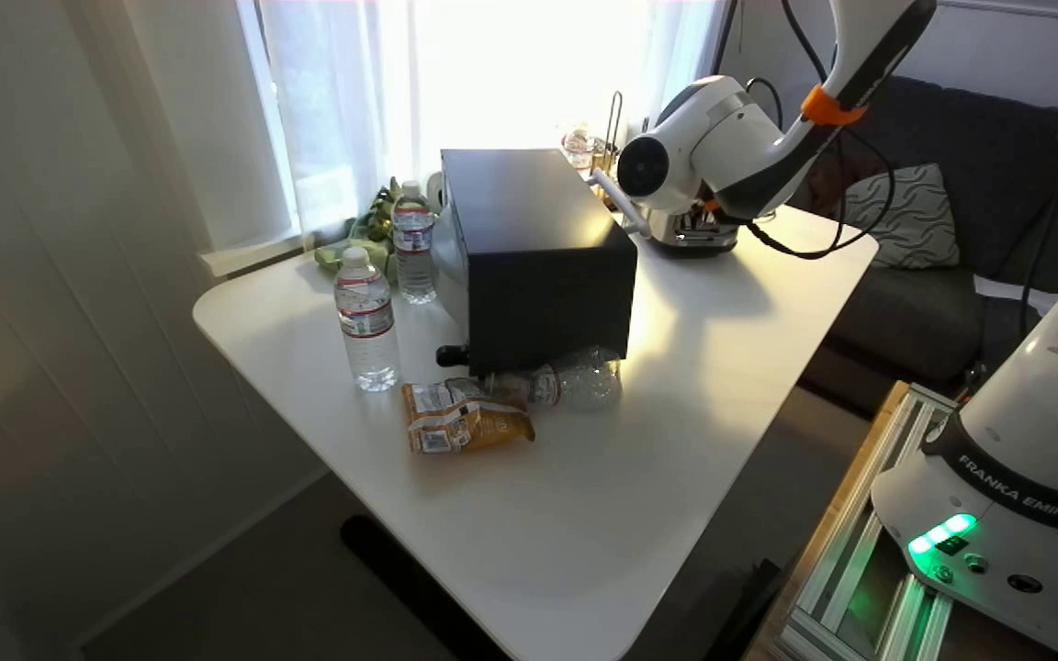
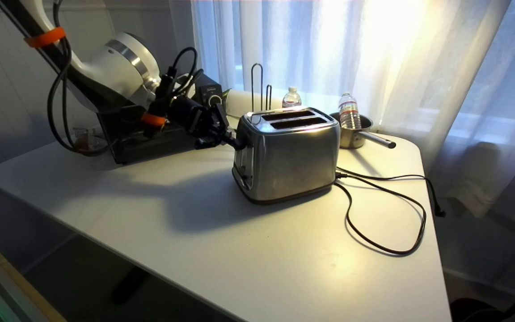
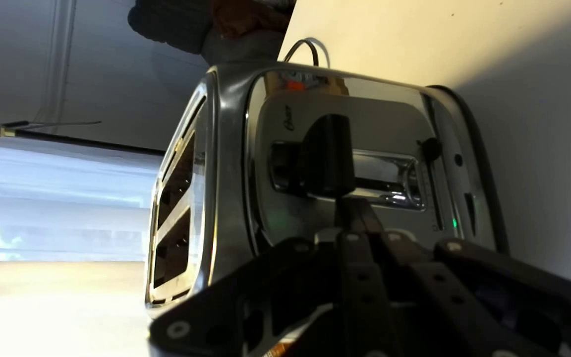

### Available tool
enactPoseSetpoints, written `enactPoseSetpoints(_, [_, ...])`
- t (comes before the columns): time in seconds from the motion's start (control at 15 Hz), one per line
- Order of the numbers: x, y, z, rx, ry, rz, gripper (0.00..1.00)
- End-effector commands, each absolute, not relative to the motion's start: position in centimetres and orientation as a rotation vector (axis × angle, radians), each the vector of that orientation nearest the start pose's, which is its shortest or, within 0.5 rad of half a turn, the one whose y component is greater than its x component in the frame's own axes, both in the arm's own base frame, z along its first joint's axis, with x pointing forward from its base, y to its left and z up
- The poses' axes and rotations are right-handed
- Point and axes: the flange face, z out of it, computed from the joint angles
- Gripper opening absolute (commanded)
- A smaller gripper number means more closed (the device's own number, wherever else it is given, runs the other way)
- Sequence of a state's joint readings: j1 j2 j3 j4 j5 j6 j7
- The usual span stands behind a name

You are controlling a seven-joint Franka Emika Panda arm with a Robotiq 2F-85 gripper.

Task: Lift the toaster lever

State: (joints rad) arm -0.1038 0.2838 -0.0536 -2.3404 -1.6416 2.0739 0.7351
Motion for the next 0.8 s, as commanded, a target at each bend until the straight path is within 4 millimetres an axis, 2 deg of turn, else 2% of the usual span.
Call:
enactPoseSetpoints(0.0, [48.85, -13.76, 21.09, 1.921, 0.447, -0.111, 0.0])
enactPoseSetpoints(0.73, [48.35, -12.91, 20.14, 2.007, 0.486, -0.239, 0.0])
